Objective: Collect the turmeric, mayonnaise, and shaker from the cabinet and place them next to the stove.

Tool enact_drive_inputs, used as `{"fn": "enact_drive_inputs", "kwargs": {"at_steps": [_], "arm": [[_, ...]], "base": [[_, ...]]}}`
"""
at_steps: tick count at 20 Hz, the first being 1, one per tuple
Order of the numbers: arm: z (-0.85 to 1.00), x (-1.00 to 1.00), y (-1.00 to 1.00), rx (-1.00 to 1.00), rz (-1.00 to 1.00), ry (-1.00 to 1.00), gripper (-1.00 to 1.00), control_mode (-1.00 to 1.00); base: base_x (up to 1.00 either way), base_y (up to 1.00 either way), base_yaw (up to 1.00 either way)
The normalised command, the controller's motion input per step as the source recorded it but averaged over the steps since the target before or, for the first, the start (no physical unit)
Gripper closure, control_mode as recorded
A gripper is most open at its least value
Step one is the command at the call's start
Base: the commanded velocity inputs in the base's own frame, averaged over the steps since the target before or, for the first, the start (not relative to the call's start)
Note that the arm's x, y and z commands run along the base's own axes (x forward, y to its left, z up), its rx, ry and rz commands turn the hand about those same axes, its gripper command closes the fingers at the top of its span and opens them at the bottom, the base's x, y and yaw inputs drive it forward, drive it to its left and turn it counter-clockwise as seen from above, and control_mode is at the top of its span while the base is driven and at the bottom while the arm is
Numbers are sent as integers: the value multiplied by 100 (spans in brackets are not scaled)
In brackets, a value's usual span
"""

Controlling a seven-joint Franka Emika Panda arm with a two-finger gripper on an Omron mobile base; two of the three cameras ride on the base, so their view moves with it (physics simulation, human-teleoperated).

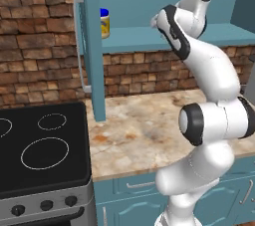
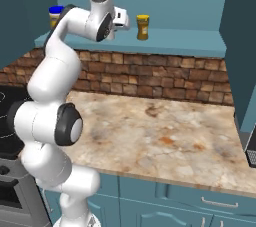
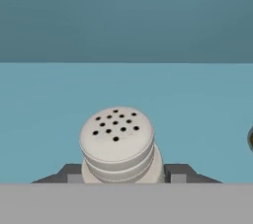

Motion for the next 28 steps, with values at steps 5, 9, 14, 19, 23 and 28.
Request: {"fn": "enact_drive_inputs", "kwargs": {"at_steps": [5, 9, 14, 19, 23, 28], "arm": [[0, -86, -4, 0, 6, -2, 100, -100], [-15, -94, 0, 0, 13, 0, 100, -100], [-38, -84, 2, -2, 26, 0, 100, -100], [-90, -31, 52, -10, 46, 5, 100, -100], [-100, -4, 68, -2, 47, -2, 100, -100], [-100, 46, 54, 0, 37, -7, 100, -100]], "base": [[0, 0, 0], [0, 0, 0], [0, 0, 0], [0, 0, 0], [0, 0, 0], [0, 0, 0]]}}
